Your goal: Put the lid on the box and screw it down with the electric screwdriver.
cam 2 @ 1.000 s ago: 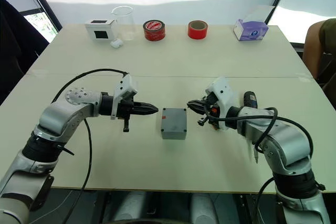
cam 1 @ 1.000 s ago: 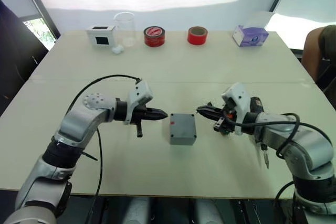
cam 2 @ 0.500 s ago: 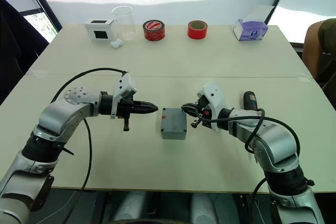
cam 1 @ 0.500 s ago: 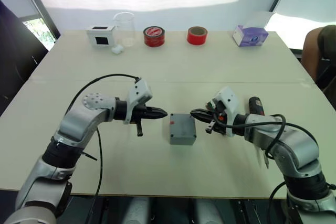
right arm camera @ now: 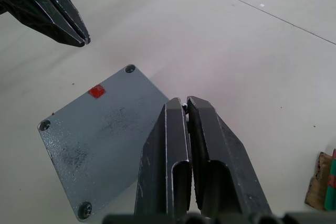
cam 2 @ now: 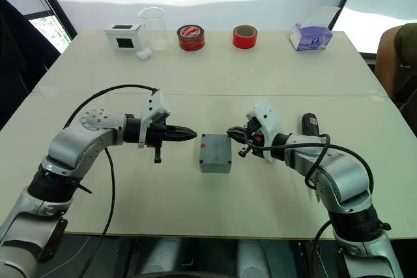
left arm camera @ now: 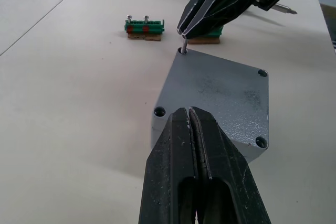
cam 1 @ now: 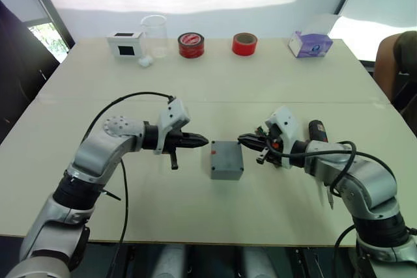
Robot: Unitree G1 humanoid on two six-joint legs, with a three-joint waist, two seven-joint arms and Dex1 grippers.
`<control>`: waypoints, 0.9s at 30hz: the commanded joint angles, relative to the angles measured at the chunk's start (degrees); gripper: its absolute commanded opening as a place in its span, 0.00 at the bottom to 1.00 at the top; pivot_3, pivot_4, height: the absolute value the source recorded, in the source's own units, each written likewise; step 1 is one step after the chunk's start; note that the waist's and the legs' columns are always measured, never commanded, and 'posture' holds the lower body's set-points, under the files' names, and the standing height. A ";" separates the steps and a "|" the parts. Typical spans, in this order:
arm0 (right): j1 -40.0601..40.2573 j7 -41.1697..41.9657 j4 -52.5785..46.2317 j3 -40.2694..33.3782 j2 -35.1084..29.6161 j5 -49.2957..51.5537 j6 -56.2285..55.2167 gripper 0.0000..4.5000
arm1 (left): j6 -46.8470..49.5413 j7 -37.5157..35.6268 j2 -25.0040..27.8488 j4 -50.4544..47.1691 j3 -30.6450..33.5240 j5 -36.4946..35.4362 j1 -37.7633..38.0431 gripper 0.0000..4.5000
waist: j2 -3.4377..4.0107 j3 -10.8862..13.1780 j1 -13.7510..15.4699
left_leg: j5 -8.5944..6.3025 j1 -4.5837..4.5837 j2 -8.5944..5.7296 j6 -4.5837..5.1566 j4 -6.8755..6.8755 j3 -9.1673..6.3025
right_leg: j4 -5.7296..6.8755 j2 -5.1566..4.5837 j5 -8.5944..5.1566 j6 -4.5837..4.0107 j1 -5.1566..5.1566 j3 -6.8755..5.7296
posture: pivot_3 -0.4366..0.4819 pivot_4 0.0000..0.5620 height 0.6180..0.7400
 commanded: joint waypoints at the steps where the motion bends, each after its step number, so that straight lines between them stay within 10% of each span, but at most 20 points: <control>1: -0.11 -0.02 -0.43 -1.94 -0.53 -0.18 -1.17 0.02 | -0.39 -0.28 0.05 -1.64 0.62 -0.31 -0.45 0.00 | 0.00 0.00 0.01 | 0.00 0.00 0.00 0.00 0.00 0.00 | 0.00 0.00 0.00 0.00 0.00 0.00 | 0.48 0.27 1.00; 27: 0.30 0.60 1.13 0.52 -0.01 -2.47 -2.51 0.02 | -0.45 0.22 -0.19 -1.56 0.70 -0.12 -0.52 0.00 | 0.00 0.00 0.02 | 0.00 0.00 0.00 0.00 0.00 0.00 | 0.00 0.00 0.00 0.00 0.00 0.00 | 0.48 0.27 1.00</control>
